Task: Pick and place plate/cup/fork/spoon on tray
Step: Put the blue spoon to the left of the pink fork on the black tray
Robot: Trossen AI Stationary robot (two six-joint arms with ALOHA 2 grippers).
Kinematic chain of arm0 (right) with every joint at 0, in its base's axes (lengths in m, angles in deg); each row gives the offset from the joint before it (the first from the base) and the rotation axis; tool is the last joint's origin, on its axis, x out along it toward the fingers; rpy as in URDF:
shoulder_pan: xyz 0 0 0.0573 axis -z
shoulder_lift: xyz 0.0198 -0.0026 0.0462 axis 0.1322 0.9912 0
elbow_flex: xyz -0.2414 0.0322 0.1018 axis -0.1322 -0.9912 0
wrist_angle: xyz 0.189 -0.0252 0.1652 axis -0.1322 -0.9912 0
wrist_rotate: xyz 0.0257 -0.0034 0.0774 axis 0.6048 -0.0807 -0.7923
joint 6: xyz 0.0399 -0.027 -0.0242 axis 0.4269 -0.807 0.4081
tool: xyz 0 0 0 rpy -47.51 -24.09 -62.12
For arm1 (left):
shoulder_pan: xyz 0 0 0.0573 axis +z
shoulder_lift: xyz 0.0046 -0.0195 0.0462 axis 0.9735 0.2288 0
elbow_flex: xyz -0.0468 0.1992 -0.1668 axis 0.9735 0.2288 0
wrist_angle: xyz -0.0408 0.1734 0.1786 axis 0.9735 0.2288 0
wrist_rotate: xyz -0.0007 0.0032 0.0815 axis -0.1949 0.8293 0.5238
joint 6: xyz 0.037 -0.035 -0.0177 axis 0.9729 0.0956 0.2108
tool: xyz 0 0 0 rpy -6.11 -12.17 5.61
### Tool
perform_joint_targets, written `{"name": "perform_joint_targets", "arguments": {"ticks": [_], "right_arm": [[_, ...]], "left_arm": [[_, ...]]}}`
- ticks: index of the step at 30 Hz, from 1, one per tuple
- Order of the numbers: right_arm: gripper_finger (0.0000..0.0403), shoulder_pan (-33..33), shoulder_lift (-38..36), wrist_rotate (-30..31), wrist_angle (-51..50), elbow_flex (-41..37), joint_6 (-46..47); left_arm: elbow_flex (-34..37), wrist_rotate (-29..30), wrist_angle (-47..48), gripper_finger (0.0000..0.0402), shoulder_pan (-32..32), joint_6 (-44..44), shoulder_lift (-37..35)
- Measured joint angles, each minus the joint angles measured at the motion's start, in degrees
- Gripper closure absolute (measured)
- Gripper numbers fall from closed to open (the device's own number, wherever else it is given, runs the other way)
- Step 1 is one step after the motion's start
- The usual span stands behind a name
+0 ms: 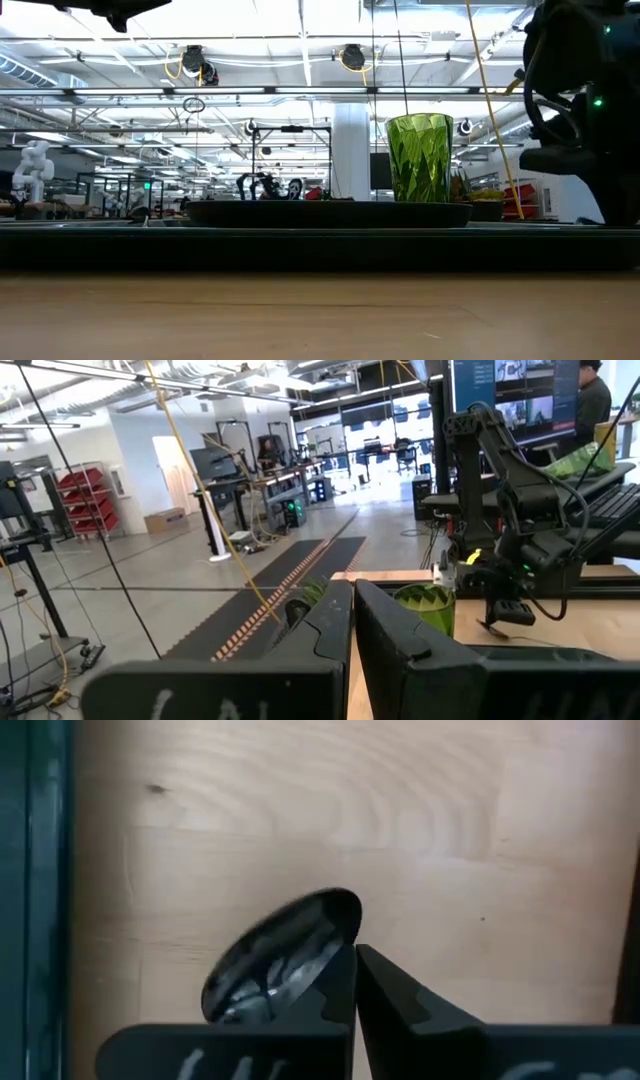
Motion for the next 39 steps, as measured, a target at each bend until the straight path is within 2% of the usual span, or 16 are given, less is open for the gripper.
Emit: {"name": "perform_joint_targets", "arguments": {"ticks": [8,12,14,16,21,25,29,34,39], "right_arm": [[0.0402,0.0,-8.0,2.4,-1.3,0.3,2.2],[0.0394,-1.1,-11.7,9.6,-0.7,3.9,3.2],[0.0384,-1.7,-12.0,11.0,-0.6,5.9,3.9],[0.0369,-2.3,-10.8,9.4,0.3,6.9,5.3],[0.0313,-4.0,-6.2,-0.4,0.3,7.0,9.7],[0.0257,-5.1,-4.6,-1.6,-0.3,7.0,14.9],[0.0216,-5.7,-3.2,-6.2,3.4,6.0,20.3],[0.0202,-6.0,-1.5,-7.4,7.3,3.6,21.9],[0.0221,-5.2,-0.2,-7.2,8.5,2.5,21.9]], "left_arm": [[0.0,0.0,0.3,0.038,0.0,0.0,0.0],[0.0,0.0,0.3,0.038,0.0,0.0,0.0],[0.0,0.0,0.3,0.038,0.0,0.0,0.0],[0.0,0.0,0.3,0.038,0.0,0.0,0.0],[0.0,0.0,0.7,0.038,0.0,0.0,0.0],[0.0,0.0,1.5,0.038,0.0,0.0,0.0],[0.0,0.1,1.5,0.038,0.0,0.1,0.0],[0.0,0.1,1.5,0.038,0.0,0.2,0.0],[0.0,0.1,1.5,0.038,0.0,0.2,0.0]]}}
